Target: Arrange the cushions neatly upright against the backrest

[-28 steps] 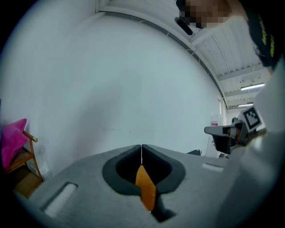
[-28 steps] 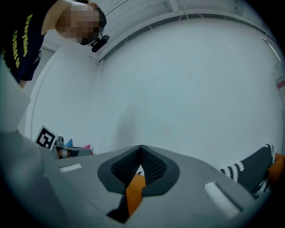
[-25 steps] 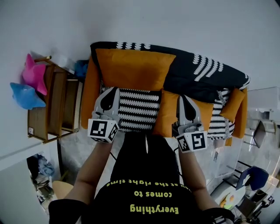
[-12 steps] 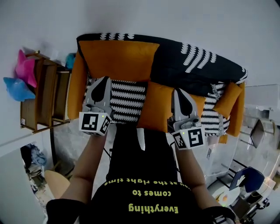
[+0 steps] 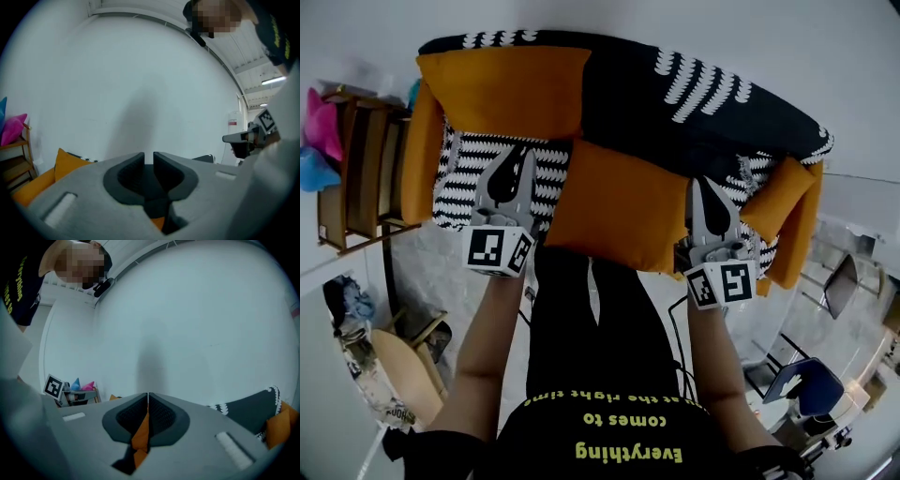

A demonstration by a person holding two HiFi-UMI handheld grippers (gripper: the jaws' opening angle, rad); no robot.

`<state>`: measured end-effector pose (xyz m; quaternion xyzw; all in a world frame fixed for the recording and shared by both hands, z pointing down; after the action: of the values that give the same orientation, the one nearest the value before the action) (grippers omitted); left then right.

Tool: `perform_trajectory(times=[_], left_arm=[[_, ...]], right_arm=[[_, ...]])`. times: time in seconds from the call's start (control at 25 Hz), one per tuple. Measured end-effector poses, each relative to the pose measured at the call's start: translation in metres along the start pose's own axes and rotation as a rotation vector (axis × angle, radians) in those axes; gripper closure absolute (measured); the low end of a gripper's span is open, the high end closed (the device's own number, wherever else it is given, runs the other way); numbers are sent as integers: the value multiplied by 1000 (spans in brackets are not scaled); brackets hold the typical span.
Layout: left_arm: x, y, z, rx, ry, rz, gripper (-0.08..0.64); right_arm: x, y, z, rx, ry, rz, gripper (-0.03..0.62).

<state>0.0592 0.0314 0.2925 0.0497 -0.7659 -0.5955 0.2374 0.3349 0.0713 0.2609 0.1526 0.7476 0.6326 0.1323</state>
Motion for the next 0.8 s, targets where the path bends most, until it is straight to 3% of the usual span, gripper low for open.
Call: perform_trajectory(times=[0.28, 0.56, 0.64, 0.8], left_arm=[[-3, 107, -35, 182, -22, 46, 479], [11, 262, -63, 423, -40, 78, 446], [16, 306, -66, 514, -44, 89, 396], [28, 361, -68, 633, -83, 129, 326]], right_arm=[[-61, 134, 27, 245, 74, -62, 490], [-79, 294, 37, 534, 62, -143, 439], [-79, 339, 39, 624, 71, -177, 436], [-85, 393, 48, 736, 155, -224, 353]])
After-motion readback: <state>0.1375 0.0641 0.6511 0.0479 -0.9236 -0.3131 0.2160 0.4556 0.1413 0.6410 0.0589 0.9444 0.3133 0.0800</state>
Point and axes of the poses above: the fingertips, and each gripper's own axes: z backward along the fingers, x to its left, y out of its underside, the point moved 2 cm from there along z, backward along the fingers, and after that the axes turned 11 degrees about z, right-handed, at the moved point
